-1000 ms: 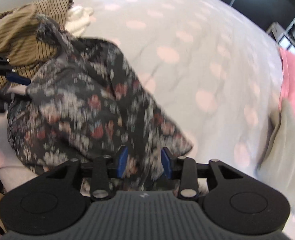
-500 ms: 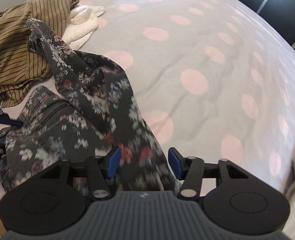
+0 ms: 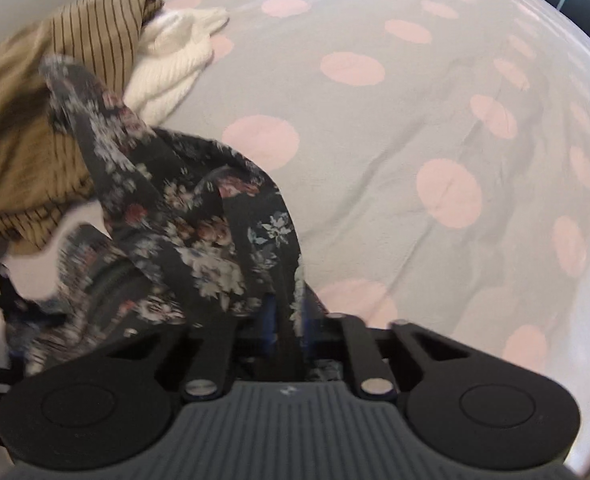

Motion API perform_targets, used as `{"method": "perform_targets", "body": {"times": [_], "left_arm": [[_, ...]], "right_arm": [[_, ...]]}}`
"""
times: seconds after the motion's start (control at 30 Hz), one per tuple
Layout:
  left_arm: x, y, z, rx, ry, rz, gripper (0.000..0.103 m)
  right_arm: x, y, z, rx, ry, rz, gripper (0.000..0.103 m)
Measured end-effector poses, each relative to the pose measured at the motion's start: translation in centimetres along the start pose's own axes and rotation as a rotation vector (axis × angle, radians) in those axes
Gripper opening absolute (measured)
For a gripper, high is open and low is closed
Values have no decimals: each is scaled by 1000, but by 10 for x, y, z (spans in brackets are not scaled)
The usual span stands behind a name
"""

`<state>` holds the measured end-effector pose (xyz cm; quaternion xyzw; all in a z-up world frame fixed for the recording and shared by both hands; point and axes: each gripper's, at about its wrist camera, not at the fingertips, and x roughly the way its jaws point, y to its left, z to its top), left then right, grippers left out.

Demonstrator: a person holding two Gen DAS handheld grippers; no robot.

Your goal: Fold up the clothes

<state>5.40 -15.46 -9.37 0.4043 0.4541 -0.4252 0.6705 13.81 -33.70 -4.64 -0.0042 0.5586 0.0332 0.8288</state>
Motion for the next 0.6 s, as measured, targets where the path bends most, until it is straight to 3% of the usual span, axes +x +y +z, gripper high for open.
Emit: {"method": "perform_targets", "body": {"times": [0.13,0.27,0.47,0.6], "left_arm": [[3,-1,2,9,14,6,15],[-18,12,0,-65,-47,50,10],[-53,32,-2,-182,-150,121,8],[-55,28,0,-193,-165,159,7]], "right_arm": [[-37,-7,-11,-12,-71,-115,6],[-90,-30,-35,42,-129,-272,6],[-171,-67,-103,201,-171,-445,5],[-216,-88,-158,324,-182,-541,5]]}}
